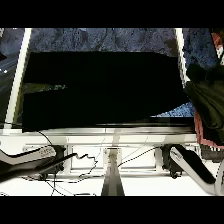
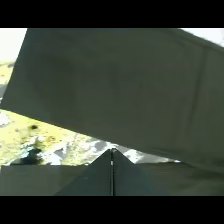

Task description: Fold the clothes and pants, and hang the long-sleeved shirts on hangers.

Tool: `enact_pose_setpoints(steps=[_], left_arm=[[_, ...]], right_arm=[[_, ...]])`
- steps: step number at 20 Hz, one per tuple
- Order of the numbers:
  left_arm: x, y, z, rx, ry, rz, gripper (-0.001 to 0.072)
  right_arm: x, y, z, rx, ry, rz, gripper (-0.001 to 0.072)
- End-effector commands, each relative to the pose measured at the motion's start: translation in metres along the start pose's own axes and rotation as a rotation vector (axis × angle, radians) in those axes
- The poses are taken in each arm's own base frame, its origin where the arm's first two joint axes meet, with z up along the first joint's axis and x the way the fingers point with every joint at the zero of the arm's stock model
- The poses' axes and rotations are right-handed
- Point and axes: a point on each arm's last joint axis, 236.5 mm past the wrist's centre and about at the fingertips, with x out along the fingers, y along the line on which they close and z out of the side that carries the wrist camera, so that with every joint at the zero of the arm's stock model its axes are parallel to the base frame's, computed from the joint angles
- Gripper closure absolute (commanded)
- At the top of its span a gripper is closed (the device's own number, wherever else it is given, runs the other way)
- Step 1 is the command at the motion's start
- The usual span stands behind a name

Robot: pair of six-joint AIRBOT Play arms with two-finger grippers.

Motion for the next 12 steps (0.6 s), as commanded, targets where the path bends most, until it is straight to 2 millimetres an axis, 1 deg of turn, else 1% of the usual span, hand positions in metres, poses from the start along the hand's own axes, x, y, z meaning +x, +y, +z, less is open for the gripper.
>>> enact_pose_setpoints(steps=[1,2,3,4,5,6,8,10,12], left_arm=[[-0.015,-0.023,-0.015,0.018,0.016,-0.053,0.0696],[-0.013,-0.033,-0.019,0.008,0.031,-0.097,0.0683],[-0.013,-0.043,-0.018,-0.004,0.027,-0.141,0.0666],[-0.012,-0.050,-0.017,-0.015,0.020,-0.176,0.0496],[-0.012,-0.055,-0.016,-0.022,0.017,-0.199,0.0331],[-0.011,-0.055,-0.016,-0.025,0.018,-0.204,0.0277],[-0.008,-0.054,-0.019,-0.029,0.025,-0.203,0.0277],[-0.003,-0.043,-0.025,-0.025,0.043,-0.164,0.0284],[0.004,-0.032,-0.029,-0.029,0.050,-0.129,0.0285]], right_arm=[[-0.010,-0.040,-0.068,0.197,-0.012,-0.132,0.0656],[-0.006,-0.048,-0.083,0.237,0.000,-0.158,0.0527],[0.001,-0.059,-0.096,0.277,0.017,-0.197,0.0352],[0.008,-0.069,-0.106,0.329,0.033,-0.232,0.0297],[0.015,-0.076,-0.115,0.383,0.048,-0.256,0.0297],[0.022,-0.079,-0.120,0.431,0.054,-0.263,0.0297],[0.038,-0.083,-0.128,0.519,0.045,-0.263,0.0298],[0.049,-0.086,-0.132,0.544,0.026,-0.255,0.0305],[0.061,-0.090,-0.129,0.598,-0.034,-0.236,0.0304]])
